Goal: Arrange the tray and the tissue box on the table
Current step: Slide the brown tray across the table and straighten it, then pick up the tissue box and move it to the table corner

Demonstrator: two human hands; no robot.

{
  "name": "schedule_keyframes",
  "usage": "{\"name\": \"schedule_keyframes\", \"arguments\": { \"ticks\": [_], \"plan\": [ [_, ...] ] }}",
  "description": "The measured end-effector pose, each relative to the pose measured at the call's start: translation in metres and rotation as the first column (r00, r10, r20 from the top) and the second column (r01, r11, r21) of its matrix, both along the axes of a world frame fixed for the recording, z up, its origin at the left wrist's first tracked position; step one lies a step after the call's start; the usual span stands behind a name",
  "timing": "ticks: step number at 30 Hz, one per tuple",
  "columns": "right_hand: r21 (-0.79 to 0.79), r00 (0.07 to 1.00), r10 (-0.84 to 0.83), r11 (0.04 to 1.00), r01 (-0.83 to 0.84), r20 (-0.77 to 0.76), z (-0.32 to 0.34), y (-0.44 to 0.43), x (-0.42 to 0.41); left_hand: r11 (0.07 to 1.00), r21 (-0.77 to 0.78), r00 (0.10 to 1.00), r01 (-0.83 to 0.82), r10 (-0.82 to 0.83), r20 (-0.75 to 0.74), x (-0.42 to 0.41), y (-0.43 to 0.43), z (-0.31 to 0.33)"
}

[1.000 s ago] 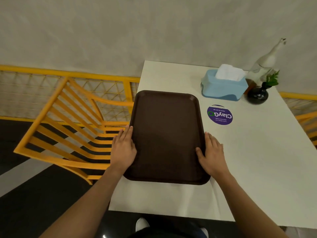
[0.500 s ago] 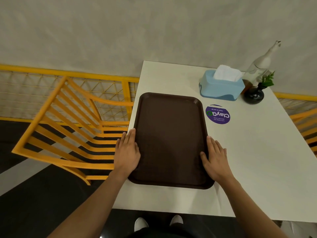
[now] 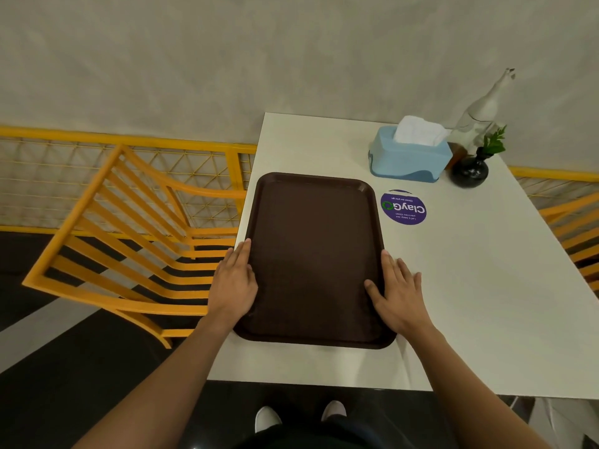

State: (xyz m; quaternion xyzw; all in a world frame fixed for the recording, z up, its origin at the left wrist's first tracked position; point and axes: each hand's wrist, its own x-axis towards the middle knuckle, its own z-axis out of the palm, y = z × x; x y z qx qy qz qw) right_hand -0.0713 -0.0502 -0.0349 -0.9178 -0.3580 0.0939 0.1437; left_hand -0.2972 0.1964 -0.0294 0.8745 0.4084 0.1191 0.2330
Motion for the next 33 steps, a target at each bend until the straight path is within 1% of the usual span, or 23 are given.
{"name": "schedule_keyframes", "arguments": {
  "ticks": [5,18,23,26,30,33],
  "plan": [
    [-0.012,1.0,-0.008,1.0,0.008,-0.008,0.001,0.004,0.004,0.999,-0.039,1.0,-0.002,0.003,0.009,0.003,0.001,0.003],
    [0.009,0.999,-0.022,1.0,0.022,-0.035,0.003,0.004,0.002,0.998,-0.06,0.999,-0.002,0.005,0.038,0.001,-0.001,0.007],
    [0.025,0.997,-0.016,1.0,0.018,-0.073,0.006,0.003,0.004,0.989,-0.145,0.997,-0.002,0.012,0.072,0.001,0.002,0.008],
    [0.089,0.995,-0.035,0.995,0.043,-0.097,0.013,0.001,0.008,0.987,-0.164,0.997,-0.001,0.013,0.077,0.002,0.003,0.013],
    [0.226,0.991,-0.055,0.971,0.081,-0.119,0.022,-0.003,0.024,0.996,-0.091,0.994,0.01,0.0,0.107,0.02,0.003,0.027],
    [0.288,0.987,-0.095,0.949,0.129,-0.128,0.028,-0.004,0.047,0.998,-0.052,0.989,0.041,-0.033,0.146,0.051,-0.001,0.041]
  ]
}}
